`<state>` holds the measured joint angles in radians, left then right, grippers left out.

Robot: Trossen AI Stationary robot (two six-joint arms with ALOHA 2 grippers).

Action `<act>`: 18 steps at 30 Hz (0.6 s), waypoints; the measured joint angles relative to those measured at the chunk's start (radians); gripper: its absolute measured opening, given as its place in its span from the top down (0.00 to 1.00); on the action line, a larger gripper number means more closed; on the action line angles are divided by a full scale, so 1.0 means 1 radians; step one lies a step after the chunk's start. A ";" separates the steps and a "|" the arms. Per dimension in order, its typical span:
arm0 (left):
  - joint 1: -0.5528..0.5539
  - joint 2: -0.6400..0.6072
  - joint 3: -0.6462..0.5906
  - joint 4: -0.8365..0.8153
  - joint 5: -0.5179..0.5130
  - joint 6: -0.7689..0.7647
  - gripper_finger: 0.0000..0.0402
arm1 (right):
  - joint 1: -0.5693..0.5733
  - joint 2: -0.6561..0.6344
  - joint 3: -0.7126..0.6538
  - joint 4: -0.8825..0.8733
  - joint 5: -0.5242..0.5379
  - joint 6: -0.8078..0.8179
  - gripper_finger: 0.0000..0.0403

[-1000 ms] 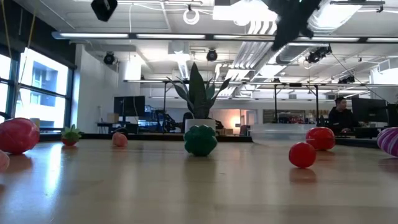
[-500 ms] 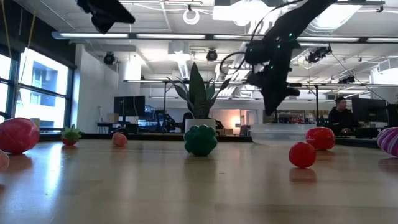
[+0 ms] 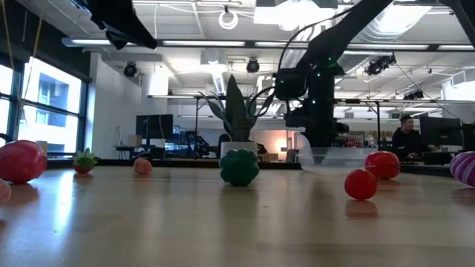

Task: Pick and placing Produce into tupperware
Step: Prepare the transparent container

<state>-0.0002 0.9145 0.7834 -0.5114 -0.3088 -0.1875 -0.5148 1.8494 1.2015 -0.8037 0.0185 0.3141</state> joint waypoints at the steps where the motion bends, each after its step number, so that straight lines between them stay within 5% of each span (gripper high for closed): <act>1: 0.000 0.000 0.000 0.000 0.000 0.000 1.00 | 0.013 0.003 0.000 0.010 0.003 0.000 1.00; 18: 0.000 0.000 0.000 0.000 0.000 -0.002 1.00 | 0.263 0.011 0.000 0.108 -0.106 0.063 1.00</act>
<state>-0.0002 0.9146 0.7834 -0.5114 -0.3088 -0.1898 -0.2522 1.8603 1.2015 -0.6956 -0.0875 0.3774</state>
